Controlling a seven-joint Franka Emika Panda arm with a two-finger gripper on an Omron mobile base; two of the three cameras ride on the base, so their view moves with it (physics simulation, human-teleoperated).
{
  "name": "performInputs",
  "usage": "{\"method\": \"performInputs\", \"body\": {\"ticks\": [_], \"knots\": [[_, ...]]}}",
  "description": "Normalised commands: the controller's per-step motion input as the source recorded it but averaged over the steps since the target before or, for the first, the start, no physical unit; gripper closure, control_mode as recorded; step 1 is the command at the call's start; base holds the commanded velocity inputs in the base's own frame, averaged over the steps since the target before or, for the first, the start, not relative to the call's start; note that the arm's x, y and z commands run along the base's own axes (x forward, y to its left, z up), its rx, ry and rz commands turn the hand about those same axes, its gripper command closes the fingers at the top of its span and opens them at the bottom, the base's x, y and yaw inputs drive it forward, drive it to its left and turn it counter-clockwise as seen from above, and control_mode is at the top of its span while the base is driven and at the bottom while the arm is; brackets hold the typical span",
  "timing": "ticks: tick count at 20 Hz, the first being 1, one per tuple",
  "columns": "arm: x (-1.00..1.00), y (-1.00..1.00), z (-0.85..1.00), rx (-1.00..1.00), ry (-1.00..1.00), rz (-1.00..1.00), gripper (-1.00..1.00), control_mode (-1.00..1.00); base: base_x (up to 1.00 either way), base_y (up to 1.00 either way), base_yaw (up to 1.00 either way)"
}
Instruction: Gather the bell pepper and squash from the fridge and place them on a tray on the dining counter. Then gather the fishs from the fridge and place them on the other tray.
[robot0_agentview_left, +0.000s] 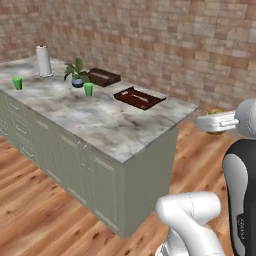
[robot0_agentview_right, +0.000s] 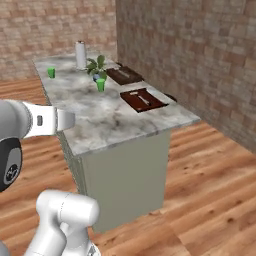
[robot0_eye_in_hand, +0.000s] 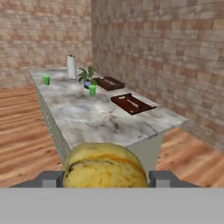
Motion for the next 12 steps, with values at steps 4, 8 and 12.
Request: {"method": "performInputs", "body": {"ticks": [4, 8, 12], "knots": [[0.0, 0.0, 0.0, 0.0, 0.0, 0.0, 1.0, 1.0, 0.2, -0.98, 0.47], [0.0, 0.0, 0.0, 0.0, 0.0, 0.0, 1.0, 1.0, 0.97, -1.0, 0.24], [0.0, 0.0, 0.0, 0.0, 0.0, 0.0, 1.0, 1.0, 1.0, -1.0, 0.22]]}}
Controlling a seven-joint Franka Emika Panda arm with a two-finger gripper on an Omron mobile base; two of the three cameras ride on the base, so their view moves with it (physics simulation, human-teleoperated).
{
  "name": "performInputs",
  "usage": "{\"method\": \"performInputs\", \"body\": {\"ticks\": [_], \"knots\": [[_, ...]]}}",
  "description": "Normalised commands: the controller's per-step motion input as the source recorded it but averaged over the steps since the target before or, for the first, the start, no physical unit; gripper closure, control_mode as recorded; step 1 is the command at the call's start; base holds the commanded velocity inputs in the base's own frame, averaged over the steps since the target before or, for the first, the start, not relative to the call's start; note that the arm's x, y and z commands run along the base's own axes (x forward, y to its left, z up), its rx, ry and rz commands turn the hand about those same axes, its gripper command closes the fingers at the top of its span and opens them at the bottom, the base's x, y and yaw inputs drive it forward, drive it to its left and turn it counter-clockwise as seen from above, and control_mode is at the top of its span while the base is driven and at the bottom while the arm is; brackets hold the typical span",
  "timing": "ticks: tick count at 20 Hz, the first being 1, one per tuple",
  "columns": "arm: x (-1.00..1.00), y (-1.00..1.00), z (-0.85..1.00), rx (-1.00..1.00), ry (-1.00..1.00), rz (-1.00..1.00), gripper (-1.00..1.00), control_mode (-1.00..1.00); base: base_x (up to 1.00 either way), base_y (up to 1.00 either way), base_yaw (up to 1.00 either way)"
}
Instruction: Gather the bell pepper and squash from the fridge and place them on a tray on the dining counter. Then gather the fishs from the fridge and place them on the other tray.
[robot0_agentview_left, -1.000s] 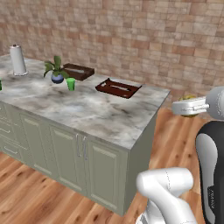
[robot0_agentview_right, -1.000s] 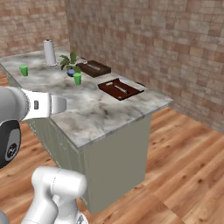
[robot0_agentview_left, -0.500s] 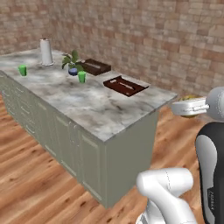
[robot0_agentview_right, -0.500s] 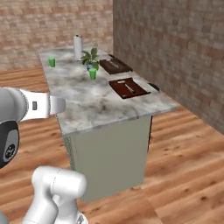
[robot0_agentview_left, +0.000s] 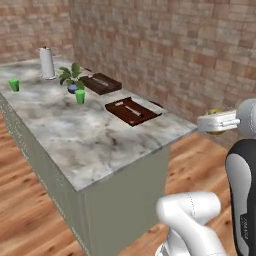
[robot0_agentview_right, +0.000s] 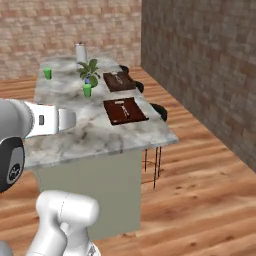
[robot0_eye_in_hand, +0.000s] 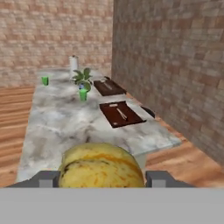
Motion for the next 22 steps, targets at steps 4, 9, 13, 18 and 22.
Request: {"method": "performInputs", "body": {"ticks": [4, 9, 13, 18, 22], "knots": [[0.0, 0.0, 0.0, 0.0, 0.0, 0.0, 1.0, 1.0, 0.98, -1.0, 0.22], [0.0, 0.0, 0.0, 0.0, 0.0, 0.0, 1.0, 1.0, 1.0, -1.0, 0.28], [0.0, 0.0, 0.0, 0.0, 0.0, 0.0, 1.0, 1.0, 0.85, -0.72, 0.34], [0.0, 0.0, 0.0, 0.0, 0.0, 0.0, 1.0, 1.0, 0.89, -0.19, 0.27], [0.0, 0.0, 0.0, 0.0, 0.0, 0.0, 1.0, 1.0, 0.57, -0.02, 0.21]]}}
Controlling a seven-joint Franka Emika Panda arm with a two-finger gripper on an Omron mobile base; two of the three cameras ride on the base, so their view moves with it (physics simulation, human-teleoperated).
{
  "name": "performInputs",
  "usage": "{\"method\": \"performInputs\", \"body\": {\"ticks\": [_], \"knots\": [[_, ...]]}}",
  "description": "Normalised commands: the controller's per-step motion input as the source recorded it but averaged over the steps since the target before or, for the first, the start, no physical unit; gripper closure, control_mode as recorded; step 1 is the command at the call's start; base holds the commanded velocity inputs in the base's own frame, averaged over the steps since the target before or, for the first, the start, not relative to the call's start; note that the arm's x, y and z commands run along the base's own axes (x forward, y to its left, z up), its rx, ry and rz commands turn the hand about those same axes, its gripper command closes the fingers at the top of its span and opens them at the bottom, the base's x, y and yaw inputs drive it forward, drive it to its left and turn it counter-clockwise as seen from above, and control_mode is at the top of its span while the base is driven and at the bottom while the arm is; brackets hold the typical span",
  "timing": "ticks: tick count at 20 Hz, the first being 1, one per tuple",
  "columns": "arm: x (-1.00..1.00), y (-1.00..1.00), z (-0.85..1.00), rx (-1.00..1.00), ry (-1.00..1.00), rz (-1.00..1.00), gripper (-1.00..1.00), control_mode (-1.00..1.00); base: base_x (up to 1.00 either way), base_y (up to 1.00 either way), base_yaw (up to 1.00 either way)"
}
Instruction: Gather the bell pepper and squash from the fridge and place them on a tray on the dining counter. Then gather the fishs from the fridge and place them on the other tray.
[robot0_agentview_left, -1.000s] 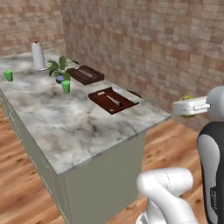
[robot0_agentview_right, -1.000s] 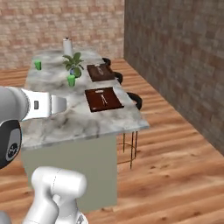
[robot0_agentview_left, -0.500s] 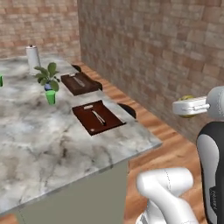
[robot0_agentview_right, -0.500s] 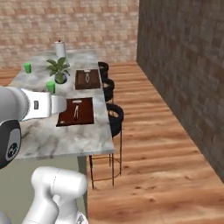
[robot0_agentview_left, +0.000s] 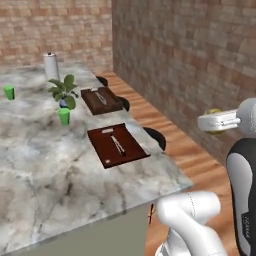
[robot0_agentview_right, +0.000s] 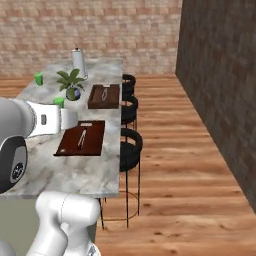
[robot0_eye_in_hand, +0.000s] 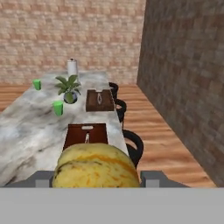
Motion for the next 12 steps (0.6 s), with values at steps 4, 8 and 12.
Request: {"method": "performInputs", "body": {"ticks": [4, 8, 12], "knots": [[0.0, 0.0, 0.0, 0.0, 0.0, 0.0, 1.0, 1.0, 0.49, -0.07, 0.27], [0.0, 0.0, 0.0, 0.0, 0.0, 0.0, 1.0, 1.0, 0.48, -0.24, 0.39], [0.0, 0.0, 0.0, 0.0, 0.0, 0.0, 1.0, 1.0, 0.55, -0.25, 0.45]]}}
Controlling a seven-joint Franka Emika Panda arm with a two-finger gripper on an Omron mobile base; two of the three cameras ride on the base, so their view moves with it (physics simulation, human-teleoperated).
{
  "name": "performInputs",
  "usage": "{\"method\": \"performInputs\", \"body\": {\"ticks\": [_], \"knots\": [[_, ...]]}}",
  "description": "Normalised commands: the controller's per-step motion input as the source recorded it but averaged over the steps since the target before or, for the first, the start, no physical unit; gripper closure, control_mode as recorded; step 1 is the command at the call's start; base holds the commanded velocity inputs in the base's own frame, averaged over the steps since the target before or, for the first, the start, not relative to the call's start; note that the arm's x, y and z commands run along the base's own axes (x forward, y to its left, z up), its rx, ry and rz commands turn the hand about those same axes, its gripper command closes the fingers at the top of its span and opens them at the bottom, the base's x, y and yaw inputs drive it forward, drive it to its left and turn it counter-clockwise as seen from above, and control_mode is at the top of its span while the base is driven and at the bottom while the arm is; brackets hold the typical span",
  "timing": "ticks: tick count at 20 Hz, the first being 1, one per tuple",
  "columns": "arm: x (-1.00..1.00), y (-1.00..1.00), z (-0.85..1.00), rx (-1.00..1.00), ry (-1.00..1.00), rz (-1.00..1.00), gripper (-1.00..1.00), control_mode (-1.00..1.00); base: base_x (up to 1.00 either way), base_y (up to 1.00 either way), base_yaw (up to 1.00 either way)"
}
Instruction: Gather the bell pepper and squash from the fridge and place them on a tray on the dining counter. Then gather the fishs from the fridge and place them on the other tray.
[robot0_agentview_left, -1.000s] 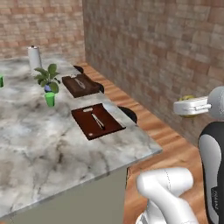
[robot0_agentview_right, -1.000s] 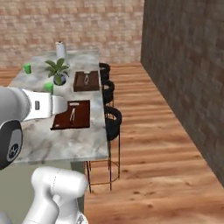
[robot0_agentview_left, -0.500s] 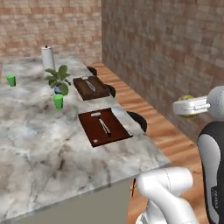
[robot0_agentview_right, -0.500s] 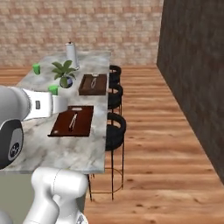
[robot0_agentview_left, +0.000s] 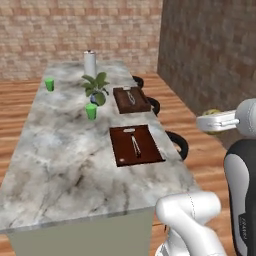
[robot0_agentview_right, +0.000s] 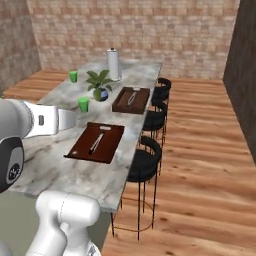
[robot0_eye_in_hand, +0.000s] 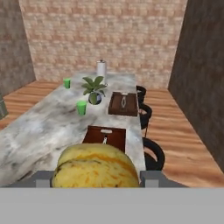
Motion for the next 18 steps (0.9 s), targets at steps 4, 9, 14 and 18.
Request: {"method": "performInputs", "body": {"ticks": [4, 9, 14, 18], "knots": [[0.0, 0.0, 0.0, 0.0, 0.0, 0.0, 1.0, 1.0, 0.71, -0.24, 0.45], [0.2, -0.04, -0.04, 0.01, 0.02, 0.05, 1.0, -1.0, 0.68, -0.14, 0.31], [1.0, -0.08, -0.31, 0.03, 0.18, 0.2, 1.0, -1.0, 0.0, 0.0, 0.0], [0.98, 0.02, -0.37, 0.0, 0.31, 0.04, 1.0, -1.0, 0.0, 0.0, 0.0]]}}
